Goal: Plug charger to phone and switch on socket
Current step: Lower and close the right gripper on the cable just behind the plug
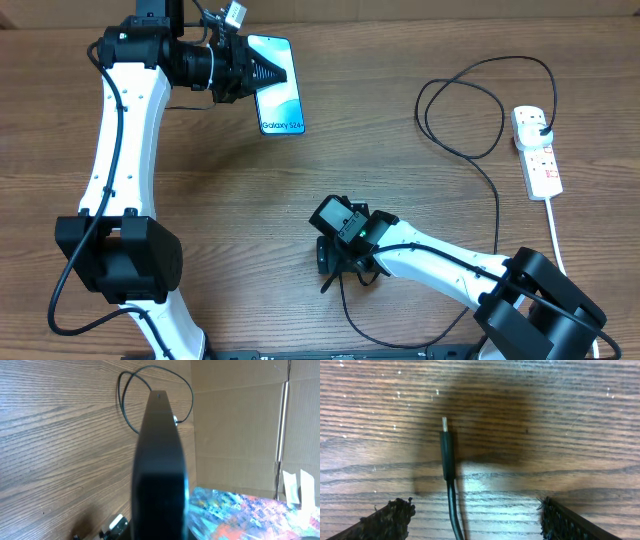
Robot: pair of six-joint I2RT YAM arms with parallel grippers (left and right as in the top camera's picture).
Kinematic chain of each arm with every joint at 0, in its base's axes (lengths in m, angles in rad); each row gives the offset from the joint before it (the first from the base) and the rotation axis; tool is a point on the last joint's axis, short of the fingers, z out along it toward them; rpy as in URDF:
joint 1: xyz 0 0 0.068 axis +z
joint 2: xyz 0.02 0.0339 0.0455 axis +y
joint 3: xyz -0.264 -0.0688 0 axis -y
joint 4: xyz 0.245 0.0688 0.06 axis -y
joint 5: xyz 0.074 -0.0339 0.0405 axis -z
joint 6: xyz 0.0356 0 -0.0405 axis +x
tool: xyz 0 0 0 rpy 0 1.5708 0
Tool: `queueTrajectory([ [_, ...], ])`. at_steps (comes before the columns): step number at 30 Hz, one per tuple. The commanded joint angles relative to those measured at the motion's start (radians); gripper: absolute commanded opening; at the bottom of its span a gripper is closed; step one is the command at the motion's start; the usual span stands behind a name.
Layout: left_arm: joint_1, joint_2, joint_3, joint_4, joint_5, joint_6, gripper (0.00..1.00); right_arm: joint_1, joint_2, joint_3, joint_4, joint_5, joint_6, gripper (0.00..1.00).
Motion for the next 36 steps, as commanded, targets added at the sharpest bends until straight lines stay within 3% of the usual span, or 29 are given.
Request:
queueTrajectory([
  [1, 0.003, -0.019, 0.018, 0.002, 0.026, 0.025, 0.04, 0.005, 0.046, -0.009, 0.019, -0.002, -0.01, 0.85],
  [7, 0.003, -0.019, 0.018, 0.003, 0.026, 0.025, 0.04, 0.005, 0.049, -0.009, 0.043, -0.002, -0.01, 0.8],
  [13, 0.003, -0.019, 0.018, 0.003, 0.027, 0.025, 0.04, 0.005, 0.087, -0.009, 0.056, -0.003, -0.011, 0.59],
  [22, 0.003, -0.019, 0.018, 0.004, 0.026, 0.025, 0.04, 0.005, 0.098, -0.009, 0.061, -0.012, -0.013, 0.46],
  [28, 0.003, -0.019, 0.018, 0.003, 0.026, 0.025, 0.04, 0.005, 0.098, -0.009, 0.068, -0.013, -0.013, 0.27],
  [36, 0.003, -0.019, 0.018, 0.003, 0.018, 0.025, 0.04, 0.005, 0.098, -0.009, 0.08, -0.012, -0.014, 0.25],
])
